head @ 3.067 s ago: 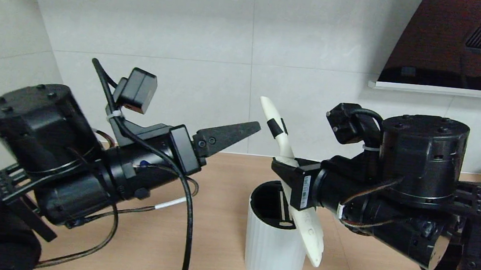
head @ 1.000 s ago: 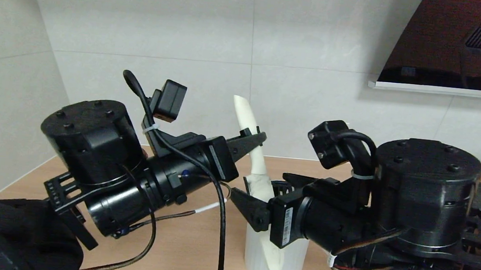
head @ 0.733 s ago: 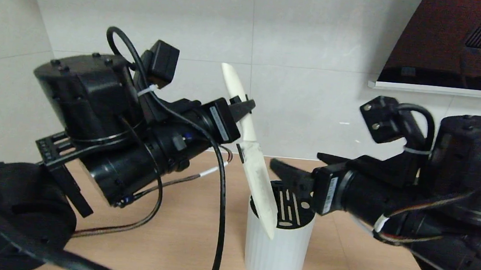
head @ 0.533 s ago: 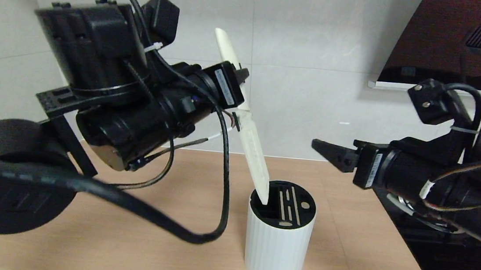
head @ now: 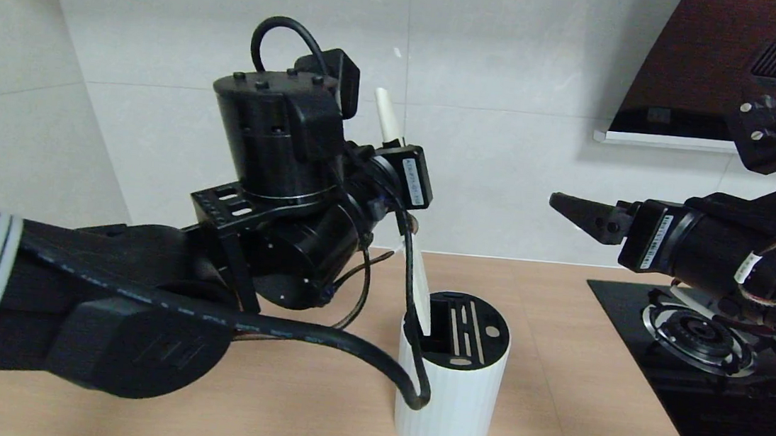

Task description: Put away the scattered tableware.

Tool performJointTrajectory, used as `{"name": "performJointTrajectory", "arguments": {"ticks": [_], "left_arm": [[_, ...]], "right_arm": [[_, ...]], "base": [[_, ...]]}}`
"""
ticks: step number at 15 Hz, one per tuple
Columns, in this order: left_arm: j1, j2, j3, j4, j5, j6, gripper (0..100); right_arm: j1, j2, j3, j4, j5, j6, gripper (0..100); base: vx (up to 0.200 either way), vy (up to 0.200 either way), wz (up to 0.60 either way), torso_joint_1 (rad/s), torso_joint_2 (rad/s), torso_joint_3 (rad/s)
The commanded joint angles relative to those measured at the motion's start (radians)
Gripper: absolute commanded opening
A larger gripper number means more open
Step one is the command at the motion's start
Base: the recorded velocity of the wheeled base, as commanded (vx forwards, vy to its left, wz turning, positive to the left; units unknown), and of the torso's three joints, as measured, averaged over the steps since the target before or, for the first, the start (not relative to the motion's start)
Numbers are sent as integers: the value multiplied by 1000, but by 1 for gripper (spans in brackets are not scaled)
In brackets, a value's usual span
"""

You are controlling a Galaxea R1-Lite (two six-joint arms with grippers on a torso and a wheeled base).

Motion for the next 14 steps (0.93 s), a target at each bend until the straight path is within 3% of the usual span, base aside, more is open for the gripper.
{"name": "performJointTrajectory", "arguments": {"ticks": [1,2,7,11,14], "left_arm": [[-26,81,-1,-50,20,19,0],[-26,99,-1,-73,20,25,0],[-39,204,2,-240,67,127,0],[-40,219,8,-242,70,131,0],[-74,223,40,-237,71,132,0]], "right_arm": [[-2,5,1,-2,0,-1,100],[-2,9,1,-1,0,-1,100],[-2,23,1,-2,0,-1,100],[-2,28,1,-4,0,-1,100],[-2,34,3,-4,1,-1,100]], "base": [[0,0,0,0,0,0],[0,0,0,0,0,0],[0,0,0,0,0,0],[0,0,0,0,0,0],[0,0,0,0,0,0]]}}
